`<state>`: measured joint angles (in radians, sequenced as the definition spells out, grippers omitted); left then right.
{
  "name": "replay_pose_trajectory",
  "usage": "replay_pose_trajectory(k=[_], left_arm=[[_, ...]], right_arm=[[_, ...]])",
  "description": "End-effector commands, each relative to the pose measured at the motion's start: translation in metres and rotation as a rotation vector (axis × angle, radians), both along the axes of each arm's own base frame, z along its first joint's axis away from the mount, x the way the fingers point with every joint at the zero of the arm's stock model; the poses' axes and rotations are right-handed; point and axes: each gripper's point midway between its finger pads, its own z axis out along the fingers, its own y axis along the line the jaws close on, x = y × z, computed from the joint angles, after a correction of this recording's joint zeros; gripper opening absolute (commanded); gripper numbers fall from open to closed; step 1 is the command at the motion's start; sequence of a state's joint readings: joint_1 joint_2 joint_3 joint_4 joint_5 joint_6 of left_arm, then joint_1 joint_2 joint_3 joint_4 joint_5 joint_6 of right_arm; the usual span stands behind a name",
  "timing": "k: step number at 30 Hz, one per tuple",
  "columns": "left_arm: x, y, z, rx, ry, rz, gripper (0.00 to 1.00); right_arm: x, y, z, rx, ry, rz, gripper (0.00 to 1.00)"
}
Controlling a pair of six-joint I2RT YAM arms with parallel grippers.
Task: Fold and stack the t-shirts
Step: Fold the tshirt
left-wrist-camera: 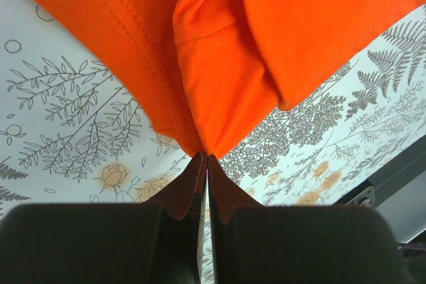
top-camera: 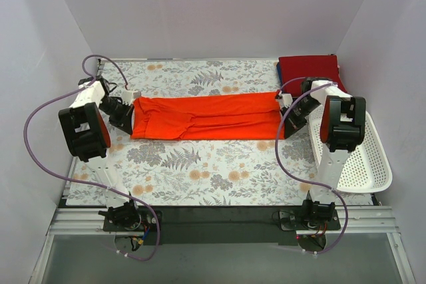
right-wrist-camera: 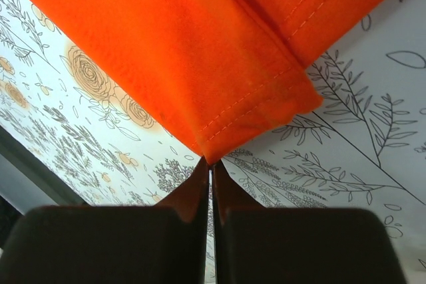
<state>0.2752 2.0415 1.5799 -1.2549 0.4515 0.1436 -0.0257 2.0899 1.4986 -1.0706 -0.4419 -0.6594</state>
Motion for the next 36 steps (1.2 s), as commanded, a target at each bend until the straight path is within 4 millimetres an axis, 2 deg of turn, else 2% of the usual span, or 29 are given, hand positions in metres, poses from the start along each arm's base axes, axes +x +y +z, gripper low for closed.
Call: replay_pose_trajectory(k=[1, 6, 10, 14, 17, 22, 25, 26, 27, 28, 30, 31, 34, 36], left_arm=[[-0.006, 0.008, 0.007, 0.024, 0.006, -0.035, 0.0], [-0.021, 0.012, 0.007, 0.058, 0.018, -0.071, 0.0], [-0.037, 0.008, -0.004, 0.048, 0.059, -0.067, 0.0], [-0.03, 0.005, -0.013, 0.042, 0.045, -0.033, 0.0], [-0.019, 0.004, -0.018, 0.039, 0.03, -0.005, 0.0], [-0.003, 0.003, -0.011, 0.026, -0.005, 0.015, 0.0], [-0.008, 0.004, -0.015, 0.038, 0.019, -0.003, 0.0], [-0.013, 0.004, -0.016, 0.038, 0.039, -0.012, 0.04], [-0.015, 0.004, -0.014, 0.037, 0.04, -0.021, 0.11], [-0.016, 0.004, -0.01, 0.037, 0.036, -0.032, 0.22], [-0.013, 0.001, 0.013, 0.025, -0.018, -0.05, 0.29], [-0.012, -0.006, 0.025, -0.014, -0.043, -0.05, 0.36], [-0.012, -0.016, 0.05, -0.049, -0.098, -0.053, 0.44], [-0.021, -0.027, 0.05, -0.069, -0.085, -0.062, 0.45]], right_arm=[[0.004, -0.007, 0.012, -0.012, -0.03, 0.023, 0.01], [-0.011, -0.014, 0.013, -0.039, -0.024, 0.064, 0.01], [-0.024, -0.017, 0.005, -0.051, 0.005, 0.087, 0.01], [-0.03, -0.02, -0.002, -0.066, 0.033, 0.096, 0.01], [-0.026, -0.02, -0.002, -0.066, 0.024, 0.092, 0.01], [-0.019, -0.024, 0.0, -0.088, 0.007, 0.095, 0.01], [-0.019, -0.022, 0.002, -0.078, 0.008, 0.093, 0.01], [-0.02, -0.021, 0.005, -0.071, 0.012, 0.091, 0.01], [-0.02, -0.021, 0.009, -0.067, 0.014, 0.094, 0.11], [-0.02, -0.017, 0.013, -0.047, 0.011, 0.095, 0.18], [-0.02, -0.011, 0.032, -0.012, -0.017, 0.101, 0.3], [-0.017, -0.009, 0.045, 0.0, -0.053, 0.101, 0.31], [-0.015, 0.004, 0.067, 0.05, -0.109, 0.099, 0.37], [-0.017, 0.011, 0.075, 0.077, -0.121, 0.093, 0.4]])
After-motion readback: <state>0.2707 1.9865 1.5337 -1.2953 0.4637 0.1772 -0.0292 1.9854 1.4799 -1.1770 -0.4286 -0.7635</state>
